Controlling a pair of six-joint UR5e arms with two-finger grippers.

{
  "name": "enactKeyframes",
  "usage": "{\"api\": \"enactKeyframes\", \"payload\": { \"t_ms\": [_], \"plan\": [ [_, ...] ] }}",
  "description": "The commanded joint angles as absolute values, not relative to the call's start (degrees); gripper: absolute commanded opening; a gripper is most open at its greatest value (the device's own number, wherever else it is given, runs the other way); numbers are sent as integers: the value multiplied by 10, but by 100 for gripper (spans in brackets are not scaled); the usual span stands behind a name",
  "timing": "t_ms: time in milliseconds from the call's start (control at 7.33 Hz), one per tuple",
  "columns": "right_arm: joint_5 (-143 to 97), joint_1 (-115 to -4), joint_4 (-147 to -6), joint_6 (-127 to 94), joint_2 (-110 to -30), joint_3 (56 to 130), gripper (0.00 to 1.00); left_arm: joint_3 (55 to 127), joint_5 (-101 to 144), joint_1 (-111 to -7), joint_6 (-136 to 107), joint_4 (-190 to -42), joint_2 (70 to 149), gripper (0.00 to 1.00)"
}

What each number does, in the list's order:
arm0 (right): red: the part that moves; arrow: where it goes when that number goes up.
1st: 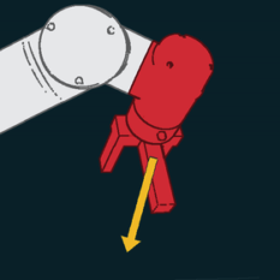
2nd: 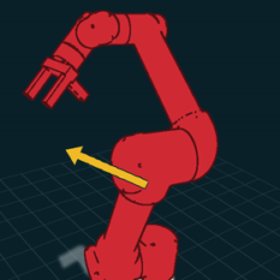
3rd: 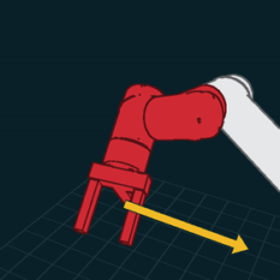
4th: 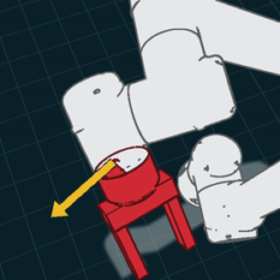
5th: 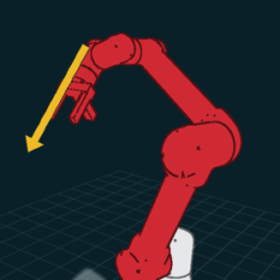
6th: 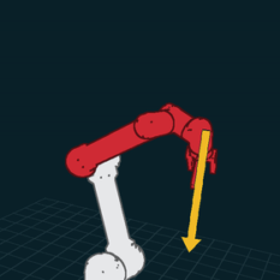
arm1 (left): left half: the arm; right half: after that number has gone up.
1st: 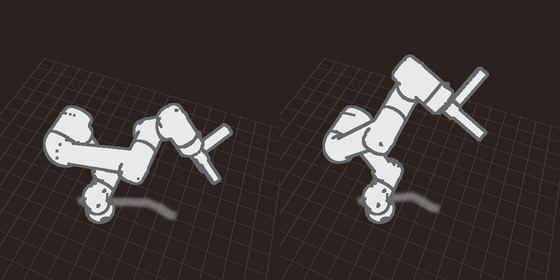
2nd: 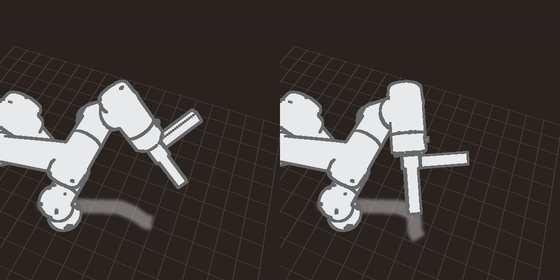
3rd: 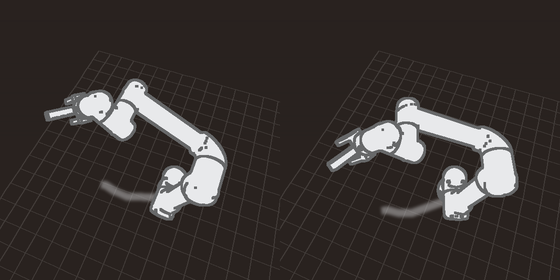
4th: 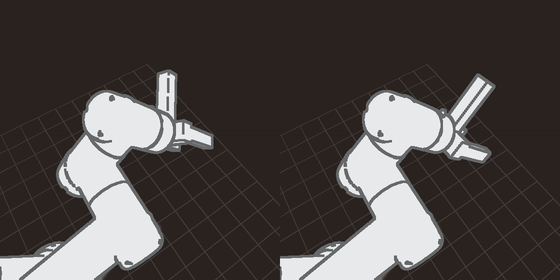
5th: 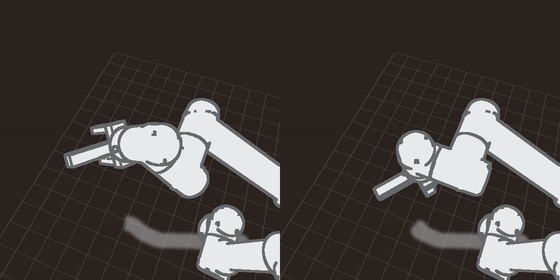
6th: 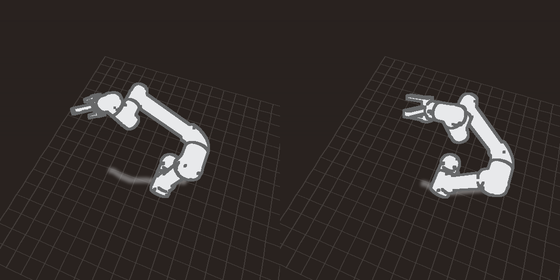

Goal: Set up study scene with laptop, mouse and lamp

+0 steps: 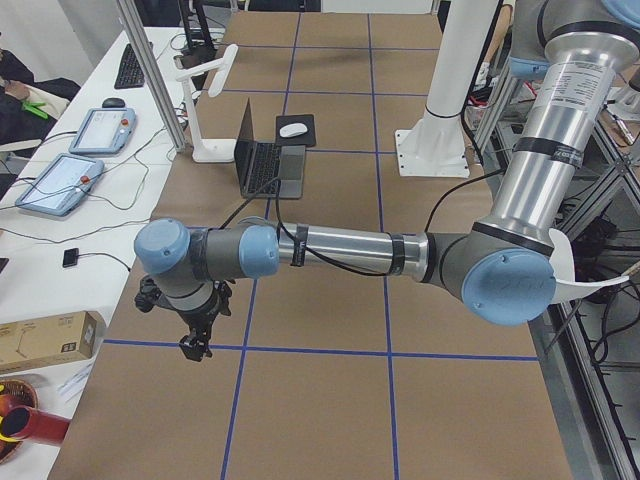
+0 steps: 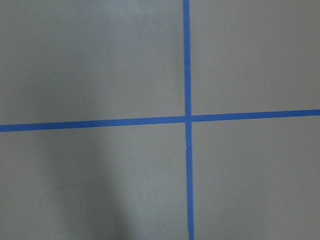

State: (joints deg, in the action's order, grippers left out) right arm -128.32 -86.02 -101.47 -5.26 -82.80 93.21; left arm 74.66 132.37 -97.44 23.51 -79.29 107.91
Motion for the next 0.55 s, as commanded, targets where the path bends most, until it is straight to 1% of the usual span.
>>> {"api": "enactKeyframes", "payload": {
  "t_ms": [0, 136, 273, 409],
  "plan": [
    [-1285, -880, -984, -23, -826, 886, 100, 707, 1323, -1000, 274, -808, 1077, 99],
    [-1285, -880, -985, -24, -826, 885, 100, 702, 1324, -1015, 286, -809, 1070, 99],
    [-1287, -880, -985, -24, -828, 885, 100, 714, 1324, -1014, 280, -806, 1067, 99],
    [-1293, -880, -984, -22, -829, 886, 100, 709, 1324, -1013, 280, -811, 1065, 99]
  ]
}}
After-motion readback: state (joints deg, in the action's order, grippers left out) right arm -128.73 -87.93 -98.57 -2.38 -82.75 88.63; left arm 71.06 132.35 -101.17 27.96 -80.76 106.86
